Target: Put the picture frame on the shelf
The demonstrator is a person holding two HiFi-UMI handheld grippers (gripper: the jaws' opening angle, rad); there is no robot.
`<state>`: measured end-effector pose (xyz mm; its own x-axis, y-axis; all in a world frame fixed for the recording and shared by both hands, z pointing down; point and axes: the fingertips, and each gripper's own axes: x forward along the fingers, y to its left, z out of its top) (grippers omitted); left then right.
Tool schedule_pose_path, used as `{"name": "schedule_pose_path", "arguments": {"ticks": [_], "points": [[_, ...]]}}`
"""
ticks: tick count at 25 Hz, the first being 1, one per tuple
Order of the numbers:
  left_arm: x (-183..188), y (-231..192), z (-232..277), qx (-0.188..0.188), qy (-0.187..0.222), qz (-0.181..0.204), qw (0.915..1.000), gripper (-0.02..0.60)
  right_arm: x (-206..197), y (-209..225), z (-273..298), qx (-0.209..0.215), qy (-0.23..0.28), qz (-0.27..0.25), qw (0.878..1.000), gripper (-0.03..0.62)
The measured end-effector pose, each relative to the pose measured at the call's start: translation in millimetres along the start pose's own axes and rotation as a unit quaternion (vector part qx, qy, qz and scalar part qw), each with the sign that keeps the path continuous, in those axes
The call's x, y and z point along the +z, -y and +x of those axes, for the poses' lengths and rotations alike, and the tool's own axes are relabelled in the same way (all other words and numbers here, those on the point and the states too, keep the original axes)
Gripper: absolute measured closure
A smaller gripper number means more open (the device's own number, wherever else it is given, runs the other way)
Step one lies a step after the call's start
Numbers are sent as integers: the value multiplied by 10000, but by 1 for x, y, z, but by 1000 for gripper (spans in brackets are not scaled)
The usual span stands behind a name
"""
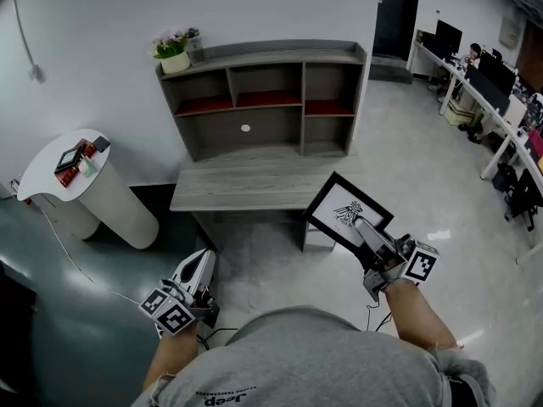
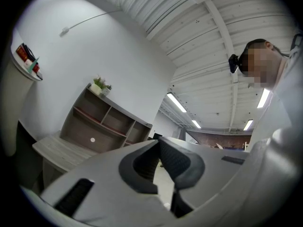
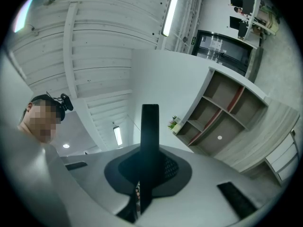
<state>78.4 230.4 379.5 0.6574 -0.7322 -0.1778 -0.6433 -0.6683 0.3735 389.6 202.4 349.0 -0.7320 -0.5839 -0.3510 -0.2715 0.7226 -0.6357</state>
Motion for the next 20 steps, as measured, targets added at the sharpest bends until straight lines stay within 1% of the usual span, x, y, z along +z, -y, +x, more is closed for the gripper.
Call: {"name": "schedule_pose_path", "arguments": {"ticks": [3, 7, 10, 14, 20], "points": [[1, -10, 7, 81, -65, -40, 9999, 555, 5, 11, 13, 38, -7, 66, 10000, 579], [-5, -6, 9, 182, -113, -57, 9998, 555, 4, 18, 11, 94, -63, 185, 9998, 579], [2, -20, 12, 226, -125, -59, 9996, 555, 1, 26, 28, 112, -142, 213, 9996, 579], [-2, -17, 13, 214, -107, -52, 9997, 555, 0, 27, 27, 167, -172, 229, 9995, 579], [-6, -39, 17, 130, -78, -119, 9998, 555, -3, 35, 41, 86, -193, 109, 9997, 579]]}}
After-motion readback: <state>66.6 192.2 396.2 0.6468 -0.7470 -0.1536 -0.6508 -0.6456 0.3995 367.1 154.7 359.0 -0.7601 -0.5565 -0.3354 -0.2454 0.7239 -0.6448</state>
